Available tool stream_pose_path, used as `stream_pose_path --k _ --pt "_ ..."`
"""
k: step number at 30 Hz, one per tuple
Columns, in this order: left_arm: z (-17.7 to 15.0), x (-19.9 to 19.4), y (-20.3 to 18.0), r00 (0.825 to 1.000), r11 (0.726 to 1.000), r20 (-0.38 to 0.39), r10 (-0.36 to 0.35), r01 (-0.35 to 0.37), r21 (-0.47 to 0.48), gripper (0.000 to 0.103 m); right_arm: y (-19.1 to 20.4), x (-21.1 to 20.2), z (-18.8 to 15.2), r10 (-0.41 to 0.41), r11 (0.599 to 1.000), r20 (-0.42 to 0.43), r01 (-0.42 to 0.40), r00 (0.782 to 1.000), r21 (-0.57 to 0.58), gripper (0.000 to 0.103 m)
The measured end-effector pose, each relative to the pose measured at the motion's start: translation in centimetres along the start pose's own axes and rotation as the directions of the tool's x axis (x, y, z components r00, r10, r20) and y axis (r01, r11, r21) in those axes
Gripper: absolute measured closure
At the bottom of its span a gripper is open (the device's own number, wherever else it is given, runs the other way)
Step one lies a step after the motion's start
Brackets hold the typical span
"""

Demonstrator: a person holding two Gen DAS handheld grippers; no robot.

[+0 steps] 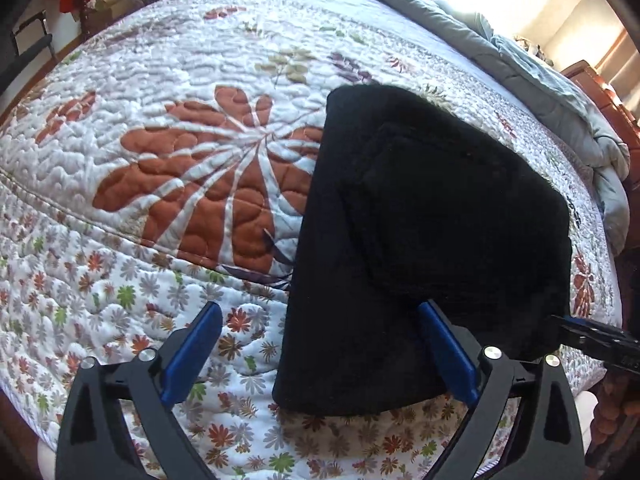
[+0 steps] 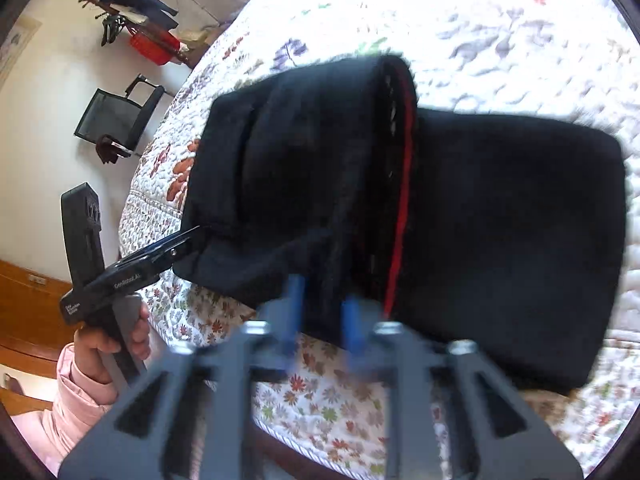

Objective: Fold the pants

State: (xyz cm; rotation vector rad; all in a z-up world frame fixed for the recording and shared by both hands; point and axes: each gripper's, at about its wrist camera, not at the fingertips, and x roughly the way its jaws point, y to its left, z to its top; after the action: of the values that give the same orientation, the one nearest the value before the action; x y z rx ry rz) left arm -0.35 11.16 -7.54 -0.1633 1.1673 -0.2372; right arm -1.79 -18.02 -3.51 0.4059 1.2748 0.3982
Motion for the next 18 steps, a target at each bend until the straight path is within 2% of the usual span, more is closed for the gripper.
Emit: stream_pose_path --k 2,5,9,14,16,17,18 --pt "0.0 -0.9 -0.3 1.0 1.0 0.019 -0.011 0.01 0.016 0.006 0.1 -1.5 -0.1 -0.026 1.0 0.051 0.026 0.998 -0.01 0.029" --pt "0.3 -1.5 -0.6 0.999 0.999 0.024 -0.031 0.03 0.028 0.005 0.1 -2.8 0.5 -0.05 0.999 0.073 0.051 0.996 -0.007 0.025" --pt "0.4 -1.4 -1.0 0.999 0.999 0.021 -0.029 0.028 0.044 0.005 -1.2 -0.7 1.8 -0.114 0.993 0.018 0.113 0.993 0.032 0.024" --pt "0.8 -0.8 -1.2 1.0 0.999 -0.008 -0.025 0.025 0.037 0.005 -2.6 2.5 2.3 -0.054 0.993 -0.032 0.057 0.998 0.106 0.022" --pt "0.4 -0.7 -0.7 0.999 0.999 -0.019 -0.028 0.029 0.025 0.005 -2.8 2.8 2.5 -0.041 0.993 -0.018 0.043 0.999 0.111 0.023" --pt "0.1 -0.6 -0.6 0.999 0.999 -0.023 -0.028 0.029 0.02 0.005 -2.8 2.7 2.4 -0.031 0.993 -0.006 0.031 1.0 0.111 0.03" --pt "0.1 -0.5 -0.5 0.999 0.999 -0.026 -0.03 0.03 0.015 0.005 -2.6 2.7 2.4 0.002 0.994 0.005 -0.002 1.0 0.108 0.047"
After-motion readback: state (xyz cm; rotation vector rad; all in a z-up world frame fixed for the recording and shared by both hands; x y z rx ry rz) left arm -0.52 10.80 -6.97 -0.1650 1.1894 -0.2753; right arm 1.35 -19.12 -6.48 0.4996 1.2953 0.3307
